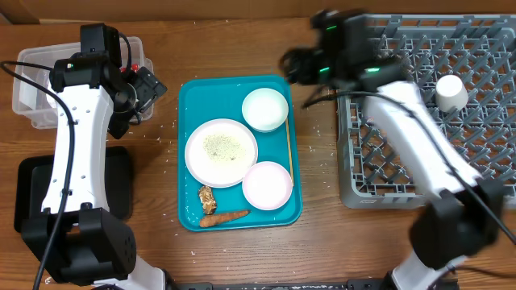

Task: Sort waste into correct bins and load items into the dishwasher
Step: 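Move the right gripper back to the small white bowl on the tray, then grasp the small white bowl rim and carry it to the rack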

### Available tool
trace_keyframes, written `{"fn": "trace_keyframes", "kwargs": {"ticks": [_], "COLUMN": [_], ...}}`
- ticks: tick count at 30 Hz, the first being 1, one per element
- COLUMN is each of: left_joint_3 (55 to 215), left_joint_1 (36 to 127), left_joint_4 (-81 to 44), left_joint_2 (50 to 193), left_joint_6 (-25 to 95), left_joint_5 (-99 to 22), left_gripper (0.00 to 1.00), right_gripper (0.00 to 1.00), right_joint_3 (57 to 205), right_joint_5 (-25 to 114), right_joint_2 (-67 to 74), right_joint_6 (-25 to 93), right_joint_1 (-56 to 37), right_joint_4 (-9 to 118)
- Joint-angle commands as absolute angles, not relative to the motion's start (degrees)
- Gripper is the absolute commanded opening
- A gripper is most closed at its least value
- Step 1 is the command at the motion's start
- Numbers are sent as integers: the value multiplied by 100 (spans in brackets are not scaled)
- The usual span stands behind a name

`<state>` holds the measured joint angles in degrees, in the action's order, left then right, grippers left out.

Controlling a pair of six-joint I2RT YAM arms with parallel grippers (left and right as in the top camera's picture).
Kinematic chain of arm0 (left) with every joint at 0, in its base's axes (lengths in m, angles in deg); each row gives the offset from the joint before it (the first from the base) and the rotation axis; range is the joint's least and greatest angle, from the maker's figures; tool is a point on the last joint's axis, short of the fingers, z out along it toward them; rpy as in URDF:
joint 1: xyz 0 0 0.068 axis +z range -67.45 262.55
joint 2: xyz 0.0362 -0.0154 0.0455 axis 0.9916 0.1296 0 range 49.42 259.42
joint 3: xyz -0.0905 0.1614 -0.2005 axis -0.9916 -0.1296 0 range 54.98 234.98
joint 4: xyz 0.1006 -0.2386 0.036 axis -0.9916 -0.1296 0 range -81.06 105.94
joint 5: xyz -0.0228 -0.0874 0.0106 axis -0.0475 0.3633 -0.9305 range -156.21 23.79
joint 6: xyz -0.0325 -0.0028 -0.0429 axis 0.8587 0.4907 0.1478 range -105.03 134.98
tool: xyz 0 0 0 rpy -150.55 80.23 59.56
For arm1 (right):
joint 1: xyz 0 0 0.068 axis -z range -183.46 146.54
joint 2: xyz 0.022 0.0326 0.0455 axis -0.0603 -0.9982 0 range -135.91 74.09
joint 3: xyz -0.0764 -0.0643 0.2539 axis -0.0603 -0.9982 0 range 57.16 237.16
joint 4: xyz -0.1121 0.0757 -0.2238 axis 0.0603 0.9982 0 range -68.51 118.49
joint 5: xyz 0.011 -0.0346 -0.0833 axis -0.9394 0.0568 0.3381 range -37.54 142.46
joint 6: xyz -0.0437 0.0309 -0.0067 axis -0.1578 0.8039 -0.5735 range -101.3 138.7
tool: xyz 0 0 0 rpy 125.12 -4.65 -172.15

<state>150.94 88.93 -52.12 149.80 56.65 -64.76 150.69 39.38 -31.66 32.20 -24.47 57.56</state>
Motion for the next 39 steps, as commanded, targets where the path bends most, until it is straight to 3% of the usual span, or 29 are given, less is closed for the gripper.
{"fn": "trace_keyframes", "kwargs": {"ticks": [1, 15, 29, 32, 35, 39], "left_joint_3": [15066, 15066, 15066, 15066, 15066, 15066], "left_joint_1": [8849, 8851, 8849, 8849, 8849, 8851], "left_joint_4": [-5216, -5216, -5216, -5216, -5216, -5218], "left_joint_2": [14875, 14875, 14875, 14875, 14875, 14875], "left_joint_6": [5700, 5700, 5702, 5700, 5702, 5700], "left_joint_5": [-6515, -6515, -6515, -6515, -6515, -6515], "left_gripper": [100, 100, 100, 100, 100, 100], "right_gripper": [79, 75, 69, 63, 48, 35], "right_joint_3": [15098, 15098, 15098, 15100, 15100, 15109], "right_joint_5": [4390, 6101, 6578, 6593, 6595, 6593], "right_joint_2": [-3765, -4882, -5367, -5365, -5363, -5330], "right_joint_6": [3220, 3244, 3570, 3570, 3624, 3653], "right_joint_1": [-2939, -4321, -4351, -4351, -4351, -4351], "right_joint_4": [5542, 4749, 4596, 4543, 4526, 4534]}}
